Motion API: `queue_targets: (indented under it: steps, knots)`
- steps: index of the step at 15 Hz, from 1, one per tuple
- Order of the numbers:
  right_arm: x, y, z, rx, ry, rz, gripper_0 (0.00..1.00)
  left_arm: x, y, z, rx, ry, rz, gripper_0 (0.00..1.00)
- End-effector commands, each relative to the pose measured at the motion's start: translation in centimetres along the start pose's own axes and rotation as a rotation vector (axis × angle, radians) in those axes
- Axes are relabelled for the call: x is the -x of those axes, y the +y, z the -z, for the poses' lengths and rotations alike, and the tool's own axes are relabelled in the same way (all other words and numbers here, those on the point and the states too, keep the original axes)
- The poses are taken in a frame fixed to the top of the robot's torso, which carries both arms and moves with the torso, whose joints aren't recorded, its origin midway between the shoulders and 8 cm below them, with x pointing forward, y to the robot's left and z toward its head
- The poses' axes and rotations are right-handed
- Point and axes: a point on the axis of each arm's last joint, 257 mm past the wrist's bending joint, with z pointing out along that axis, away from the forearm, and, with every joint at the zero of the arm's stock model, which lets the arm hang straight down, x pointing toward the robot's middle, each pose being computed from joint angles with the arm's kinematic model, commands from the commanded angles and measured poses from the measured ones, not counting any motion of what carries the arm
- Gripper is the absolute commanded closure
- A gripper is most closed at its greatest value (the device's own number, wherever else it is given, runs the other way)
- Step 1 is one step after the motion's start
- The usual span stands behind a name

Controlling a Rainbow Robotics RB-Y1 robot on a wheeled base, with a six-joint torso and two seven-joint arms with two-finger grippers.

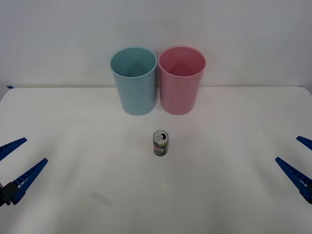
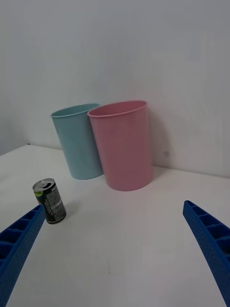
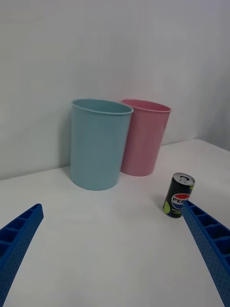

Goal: Grasp the object on the table and drop it into the matching bin: aluminum can to the light blue bin, PET bottle to the pink bin.

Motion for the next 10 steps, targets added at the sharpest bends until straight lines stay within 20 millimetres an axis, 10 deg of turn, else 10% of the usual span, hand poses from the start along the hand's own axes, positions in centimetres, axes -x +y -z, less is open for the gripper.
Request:
queue_targets:
  steps: [1, 10]
  knots:
    - [0.0, 0.0, 0.0, 0.0, 0.0, 0.0, 0.0, 0.0, 0.0, 0.0, 0.0, 0.0, 0.0, 0.0]
    - [-2.3, 3.3, -0.5, 0.067, 0.059, -0.023, 0.0, 0.0, 0.0, 0.0, 0.0, 0.0, 0.0, 0.0]
